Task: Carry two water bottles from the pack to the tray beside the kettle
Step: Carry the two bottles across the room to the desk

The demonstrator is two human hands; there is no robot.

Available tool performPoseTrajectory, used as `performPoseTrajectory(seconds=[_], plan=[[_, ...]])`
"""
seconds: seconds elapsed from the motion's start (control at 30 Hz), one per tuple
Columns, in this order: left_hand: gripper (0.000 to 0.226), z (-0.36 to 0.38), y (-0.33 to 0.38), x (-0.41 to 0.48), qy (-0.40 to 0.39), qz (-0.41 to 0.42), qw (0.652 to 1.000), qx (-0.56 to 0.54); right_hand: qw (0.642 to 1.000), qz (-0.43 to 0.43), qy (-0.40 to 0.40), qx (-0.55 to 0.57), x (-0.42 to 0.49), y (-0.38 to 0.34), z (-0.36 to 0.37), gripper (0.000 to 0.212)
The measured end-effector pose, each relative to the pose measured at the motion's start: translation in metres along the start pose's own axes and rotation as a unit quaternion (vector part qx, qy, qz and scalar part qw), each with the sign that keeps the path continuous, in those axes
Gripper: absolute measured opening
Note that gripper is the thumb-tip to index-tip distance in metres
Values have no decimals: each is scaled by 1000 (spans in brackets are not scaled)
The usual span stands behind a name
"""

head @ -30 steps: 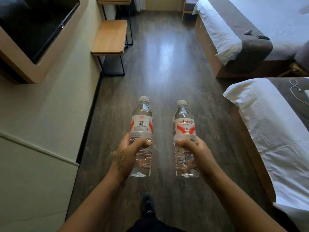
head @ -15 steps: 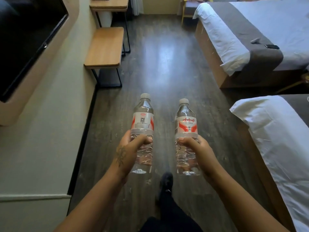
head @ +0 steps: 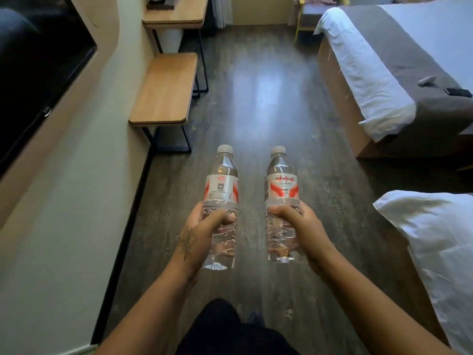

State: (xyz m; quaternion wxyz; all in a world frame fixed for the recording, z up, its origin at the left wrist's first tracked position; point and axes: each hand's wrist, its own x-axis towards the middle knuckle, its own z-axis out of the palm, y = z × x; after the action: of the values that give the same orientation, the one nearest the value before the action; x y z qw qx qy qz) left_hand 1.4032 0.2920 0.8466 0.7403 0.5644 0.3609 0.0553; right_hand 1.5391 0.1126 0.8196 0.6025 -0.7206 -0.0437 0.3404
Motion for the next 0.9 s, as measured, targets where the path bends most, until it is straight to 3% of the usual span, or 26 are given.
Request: performPoseTrajectory(seconds=[0.37, 0.47, 0.67, 0.8, 0.9], plan=[[60, 2, 85, 190, -14, -1, 1000, -4, 1000, -8, 25, 6, 173, -80, 5, 83], [68, -2, 114, 242, -23, -3, 1000, 9, 999, -4, 41, 10, 222, -107, 15, 81], [62, -10, 170, 330, -43, 2, 999, 31, 999, -7, 51, 17, 305, -155, 31, 81], [67, -10, 202, 378, -46, -4, 999, 28, 998, 0, 50, 37, 354, -181, 34, 64], [66, -6, 223, 419, -43, -2, 998, 37, 998, 4, 49, 41, 395, -198, 32, 66]])
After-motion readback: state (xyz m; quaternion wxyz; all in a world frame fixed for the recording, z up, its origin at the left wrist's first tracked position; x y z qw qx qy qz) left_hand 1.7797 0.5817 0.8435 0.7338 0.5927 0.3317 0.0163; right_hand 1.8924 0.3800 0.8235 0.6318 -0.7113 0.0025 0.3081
